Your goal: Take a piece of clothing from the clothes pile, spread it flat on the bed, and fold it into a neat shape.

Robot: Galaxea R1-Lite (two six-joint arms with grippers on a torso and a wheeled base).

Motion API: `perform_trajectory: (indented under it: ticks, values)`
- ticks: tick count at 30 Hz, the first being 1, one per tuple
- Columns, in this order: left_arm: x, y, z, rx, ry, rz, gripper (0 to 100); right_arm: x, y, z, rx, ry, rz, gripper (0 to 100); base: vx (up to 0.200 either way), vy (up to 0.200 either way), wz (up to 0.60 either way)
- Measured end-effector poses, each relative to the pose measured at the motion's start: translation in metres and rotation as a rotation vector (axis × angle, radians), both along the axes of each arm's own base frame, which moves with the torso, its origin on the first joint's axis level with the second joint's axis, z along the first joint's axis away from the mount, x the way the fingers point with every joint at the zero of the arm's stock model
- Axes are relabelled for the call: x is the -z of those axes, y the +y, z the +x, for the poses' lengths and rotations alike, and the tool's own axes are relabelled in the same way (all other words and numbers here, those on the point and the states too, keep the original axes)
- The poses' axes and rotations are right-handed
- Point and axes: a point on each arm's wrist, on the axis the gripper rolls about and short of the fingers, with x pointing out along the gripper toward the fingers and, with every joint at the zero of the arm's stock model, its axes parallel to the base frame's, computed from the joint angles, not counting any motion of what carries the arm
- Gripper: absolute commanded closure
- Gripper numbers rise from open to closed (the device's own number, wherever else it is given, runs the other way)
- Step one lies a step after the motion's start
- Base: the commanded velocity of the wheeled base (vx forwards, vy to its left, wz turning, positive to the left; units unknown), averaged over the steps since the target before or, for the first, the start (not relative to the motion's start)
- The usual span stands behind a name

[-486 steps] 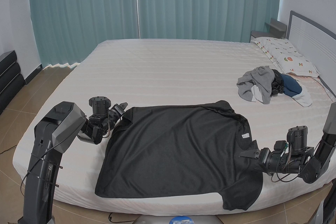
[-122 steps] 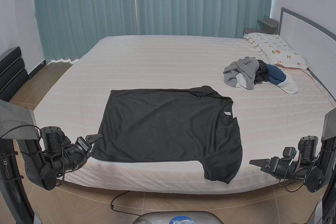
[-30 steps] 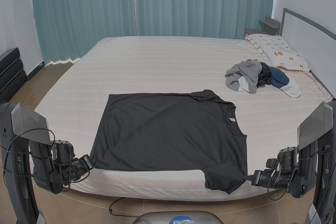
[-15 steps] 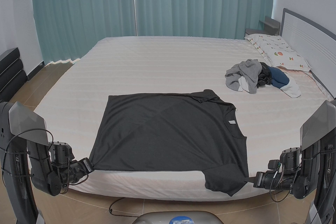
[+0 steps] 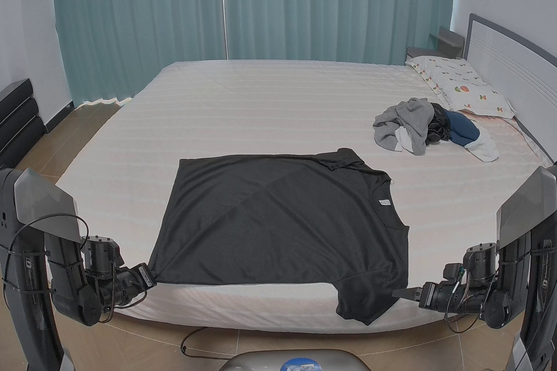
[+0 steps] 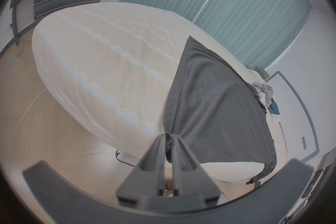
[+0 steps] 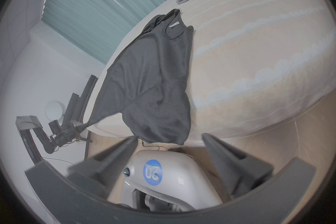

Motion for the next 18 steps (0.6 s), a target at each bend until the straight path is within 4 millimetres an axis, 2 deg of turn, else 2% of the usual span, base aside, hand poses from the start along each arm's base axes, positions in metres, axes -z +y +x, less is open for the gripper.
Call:
perform_trajectory:
  ticks: [9, 18]
  values:
    - [-0.005, 0.001, 0.002, -0.009, -0.025, -0.008, 0, -0.025, 0.001, 0.002, 0.089, 0.005, 0.183, 0, 0.0, 0.0, 0.0]
    - [-0.013, 0.006, 0.004, -0.071, -0.062, -0.063, 0, -0.034, 0.0, -0.001, 0.106, -0.007, 0.211, 0, 0.0, 0.0, 0.0]
